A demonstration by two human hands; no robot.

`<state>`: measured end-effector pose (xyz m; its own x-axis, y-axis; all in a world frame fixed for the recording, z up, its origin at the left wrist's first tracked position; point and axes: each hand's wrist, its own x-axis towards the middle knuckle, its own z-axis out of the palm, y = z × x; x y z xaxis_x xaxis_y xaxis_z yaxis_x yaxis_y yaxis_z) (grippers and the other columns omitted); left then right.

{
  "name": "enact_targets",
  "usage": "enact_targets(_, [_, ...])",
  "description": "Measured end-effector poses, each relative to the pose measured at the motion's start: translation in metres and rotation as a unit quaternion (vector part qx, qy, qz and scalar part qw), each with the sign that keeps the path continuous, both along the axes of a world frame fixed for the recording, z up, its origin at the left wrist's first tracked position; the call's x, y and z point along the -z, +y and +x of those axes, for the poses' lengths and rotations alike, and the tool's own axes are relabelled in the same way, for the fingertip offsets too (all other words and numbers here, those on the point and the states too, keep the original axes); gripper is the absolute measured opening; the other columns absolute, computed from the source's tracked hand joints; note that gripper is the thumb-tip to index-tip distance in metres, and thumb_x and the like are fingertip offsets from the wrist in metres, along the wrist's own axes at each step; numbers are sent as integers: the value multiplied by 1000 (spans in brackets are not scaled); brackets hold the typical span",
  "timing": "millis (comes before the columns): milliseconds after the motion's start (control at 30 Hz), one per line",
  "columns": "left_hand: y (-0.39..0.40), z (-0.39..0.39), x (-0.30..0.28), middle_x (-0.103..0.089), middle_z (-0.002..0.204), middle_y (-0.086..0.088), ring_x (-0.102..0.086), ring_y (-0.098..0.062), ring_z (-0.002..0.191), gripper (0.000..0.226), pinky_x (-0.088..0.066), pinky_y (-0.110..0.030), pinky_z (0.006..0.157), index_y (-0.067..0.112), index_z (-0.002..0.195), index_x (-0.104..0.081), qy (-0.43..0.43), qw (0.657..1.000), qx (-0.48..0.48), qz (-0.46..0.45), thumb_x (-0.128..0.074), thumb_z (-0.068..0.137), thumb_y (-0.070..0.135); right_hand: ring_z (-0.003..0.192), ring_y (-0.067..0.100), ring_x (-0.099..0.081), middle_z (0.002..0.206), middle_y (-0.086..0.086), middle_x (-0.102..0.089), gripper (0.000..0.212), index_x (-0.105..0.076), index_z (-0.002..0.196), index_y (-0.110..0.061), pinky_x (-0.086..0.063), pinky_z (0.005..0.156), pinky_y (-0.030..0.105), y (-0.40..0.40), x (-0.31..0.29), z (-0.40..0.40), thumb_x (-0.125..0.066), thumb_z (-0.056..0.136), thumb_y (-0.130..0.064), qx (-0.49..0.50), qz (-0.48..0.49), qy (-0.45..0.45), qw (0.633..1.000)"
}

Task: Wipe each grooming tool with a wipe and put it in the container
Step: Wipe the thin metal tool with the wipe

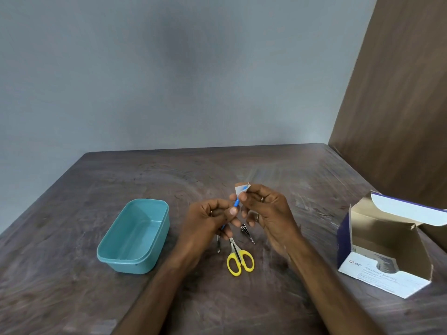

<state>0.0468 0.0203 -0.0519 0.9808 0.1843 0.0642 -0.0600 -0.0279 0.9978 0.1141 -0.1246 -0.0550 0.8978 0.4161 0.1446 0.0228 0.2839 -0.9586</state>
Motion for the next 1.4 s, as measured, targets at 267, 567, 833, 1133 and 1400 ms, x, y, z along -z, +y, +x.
enact_targets(267, [0,1,2,-76,71,-10,-62,-19,48,2,-54,-29,51,9,88,-73,-8,999,-35,24,-71,86,9,63,14,-63,88,8,-77,17,-74,83,-14,-41,45,23,1,0,-3,-79,69,-24,8,-7,13,1000])
enact_targets(567, [1,0,-2,-76,72,-11,-64,-22,49,10,-56,-30,52,3,94,-72,-14,997,-69,9,-70,87,10,62,12,-54,79,6,-66,24,-76,89,-11,-42,45,24,-4,-1,0,-73,77,-31,-65,44,33,996])
enact_targets(833, [-4,-1,3,-75,70,-5,-61,-14,48,8,-52,-26,49,16,91,-72,-42,992,-61,100,-75,85,13,56,13,-51,75,5,-67,25,-76,92,-10,-41,42,25,0,1,2,-74,76,-29,-1,9,44,999])
enact_targets(1133, [-10,-5,0,-76,75,-4,-64,-15,51,13,-52,-21,49,20,98,-74,-30,995,-45,80,-62,95,20,66,13,-60,92,8,-74,18,-74,86,-15,-42,50,28,-1,-2,1,-68,84,-32,37,17,22,999])
enact_targets(1400, [-11,-7,-5,-74,71,-9,-58,-16,47,13,-52,-25,49,12,89,-75,16,1000,0,4,-63,93,14,63,11,-58,92,9,-74,21,-73,91,-11,-42,49,26,-3,-1,3,-70,82,-30,40,32,30,998])
